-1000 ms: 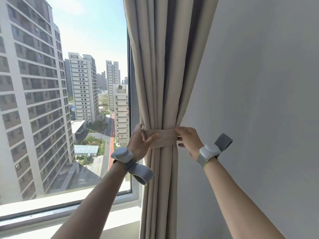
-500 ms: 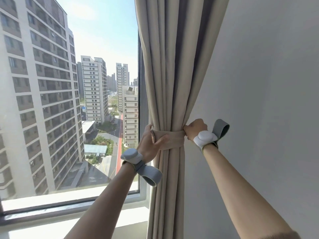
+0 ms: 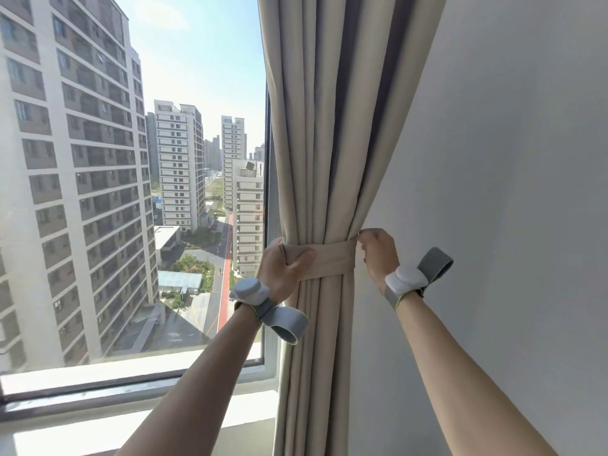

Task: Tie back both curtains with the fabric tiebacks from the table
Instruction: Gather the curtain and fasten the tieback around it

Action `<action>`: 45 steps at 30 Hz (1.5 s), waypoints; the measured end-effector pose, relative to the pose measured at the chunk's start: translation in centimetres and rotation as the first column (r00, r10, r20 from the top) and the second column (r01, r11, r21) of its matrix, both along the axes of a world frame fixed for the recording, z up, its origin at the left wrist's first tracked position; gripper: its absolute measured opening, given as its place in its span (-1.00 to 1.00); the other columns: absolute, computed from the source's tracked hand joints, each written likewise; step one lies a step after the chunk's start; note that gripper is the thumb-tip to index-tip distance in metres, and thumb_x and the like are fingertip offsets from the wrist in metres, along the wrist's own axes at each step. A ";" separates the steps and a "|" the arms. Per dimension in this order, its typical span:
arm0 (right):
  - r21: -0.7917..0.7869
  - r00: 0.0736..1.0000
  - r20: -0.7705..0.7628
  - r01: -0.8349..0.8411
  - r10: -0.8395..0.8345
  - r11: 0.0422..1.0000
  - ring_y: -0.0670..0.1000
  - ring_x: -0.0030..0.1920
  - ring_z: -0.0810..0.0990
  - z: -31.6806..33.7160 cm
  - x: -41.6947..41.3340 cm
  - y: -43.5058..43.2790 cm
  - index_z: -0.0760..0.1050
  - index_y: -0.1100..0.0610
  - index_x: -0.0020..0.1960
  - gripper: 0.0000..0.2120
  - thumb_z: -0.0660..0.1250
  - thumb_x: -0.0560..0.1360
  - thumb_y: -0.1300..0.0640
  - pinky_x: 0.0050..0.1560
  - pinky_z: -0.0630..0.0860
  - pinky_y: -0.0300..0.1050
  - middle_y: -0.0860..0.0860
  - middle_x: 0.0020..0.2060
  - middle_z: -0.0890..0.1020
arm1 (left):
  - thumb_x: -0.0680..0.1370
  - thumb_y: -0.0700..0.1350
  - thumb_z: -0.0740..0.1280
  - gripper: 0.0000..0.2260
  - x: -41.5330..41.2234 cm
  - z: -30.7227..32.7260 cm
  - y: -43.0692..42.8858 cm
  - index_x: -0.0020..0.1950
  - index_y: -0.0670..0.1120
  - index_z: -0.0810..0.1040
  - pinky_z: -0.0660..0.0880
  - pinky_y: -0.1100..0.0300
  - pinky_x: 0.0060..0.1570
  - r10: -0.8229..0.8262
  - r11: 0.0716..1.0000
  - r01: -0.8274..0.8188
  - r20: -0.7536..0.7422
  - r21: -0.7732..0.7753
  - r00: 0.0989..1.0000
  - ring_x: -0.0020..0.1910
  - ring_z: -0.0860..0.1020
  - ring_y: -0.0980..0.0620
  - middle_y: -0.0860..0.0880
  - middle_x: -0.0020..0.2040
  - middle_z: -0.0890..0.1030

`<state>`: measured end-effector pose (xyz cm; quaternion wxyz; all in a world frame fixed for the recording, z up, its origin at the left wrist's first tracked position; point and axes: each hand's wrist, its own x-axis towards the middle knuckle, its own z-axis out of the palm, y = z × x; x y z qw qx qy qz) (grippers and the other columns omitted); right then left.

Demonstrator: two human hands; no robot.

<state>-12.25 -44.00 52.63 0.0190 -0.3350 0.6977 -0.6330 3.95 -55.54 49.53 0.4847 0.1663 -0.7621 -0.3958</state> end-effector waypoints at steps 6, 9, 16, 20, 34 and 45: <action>0.037 0.926 0.075 -0.374 0.370 0.927 -0.06 0.23 0.60 -2.7 0.1 0.0 0.07 0.14 0.60 -0.07 0.54 0.43 0.02 0.12 0.52 -0.30 -0.02 0.29 0.58 | 0.53 -0.11 0.45 -0.80 -0.2 -0.2 0.1 -0.03 -0.26 0.65 0.60 -0.16 -0.09 0.031 0.998 -0.027 -0.076 0.051 0.997 -0.06 0.65 -0.21 -0.23 -0.09 0.69; 0.062 0.978 -0.104 -0.177 0.183 0.982 -0.05 0.10 0.63 -2.8 0.1 -0.6 0.38 0.15 0.43 -0.27 0.60 0.36 0.01 0.02 0.60 -0.27 -0.03 0.14 0.62 | 0.51 -0.10 0.47 -0.75 -0.1 -0.3 -0.1 -0.02 -0.30 0.66 0.57 -0.25 -0.06 0.004 0.996 0.006 -0.114 0.088 0.993 -0.04 0.65 -0.29 -0.28 -0.08 0.70; -0.065 0.983 -0.067 -0.177 0.172 0.982 -0.13 -0.22 0.72 -2.9 -0.3 -0.2 0.67 0.00 -0.19 -0.83 0.62 0.33 0.18 -0.15 0.62 -0.25 -0.12 -0.25 0.74 | 0.38 -0.09 0.57 -0.76 0.6 -0.8 -0.2 -0.08 -0.22 0.70 0.57 -0.31 -0.09 -0.038 0.986 0.075 -0.229 0.151 0.973 -0.05 0.66 -0.33 -0.29 -0.11 0.71; -0.073 0.983 -0.053 -0.179 0.175 0.981 -0.20 -0.23 0.71 -2.9 -0.1 0.1 0.66 0.00 -0.16 -0.84 0.60 0.36 0.18 -0.19 0.59 -0.35 -0.19 -0.28 0.72 | 0.33 -0.06 0.61 -0.66 0.5 -0.9 -0.1 -0.06 -0.26 0.68 0.57 -0.36 -0.05 -0.043 0.979 0.093 -0.264 0.183 0.964 -0.02 0.65 -0.38 -0.33 -0.07 0.69; 0.047 0.987 -0.117 -0.102 0.107 0.994 0.08 0.16 0.64 -3.5 1.0 1.8 0.42 0.21 0.40 -0.45 0.47 0.49 0.05 0.22 0.57 0.01 0.06 0.16 0.64 | 0.46 -0.07 0.53 -0.68 0.5 -0.9 1.3 0.10 -0.22 0.58 0.62 -0.04 0.00 0.051 0.988 -0.038 -0.089 0.148 0.995 -0.02 0.66 -0.12 -0.15 -0.02 0.69; 0.220 0.979 -0.205 0.030 0.016 0.975 0.14 0.32 0.52 -4.2 2.7 2.6 0.47 0.18 0.31 -0.63 0.24 0.62 -0.04 0.24 0.45 -0.02 0.08 0.26 0.59 | 0.45 -0.11 0.49 -0.76 1.2 -4.3 1.4 0.01 -0.15 0.51 0.59 0.03 -0.16 0.036 0.992 -0.056 0.174 0.112 0.984 -0.14 0.59 -0.09 -0.14 -0.09 0.63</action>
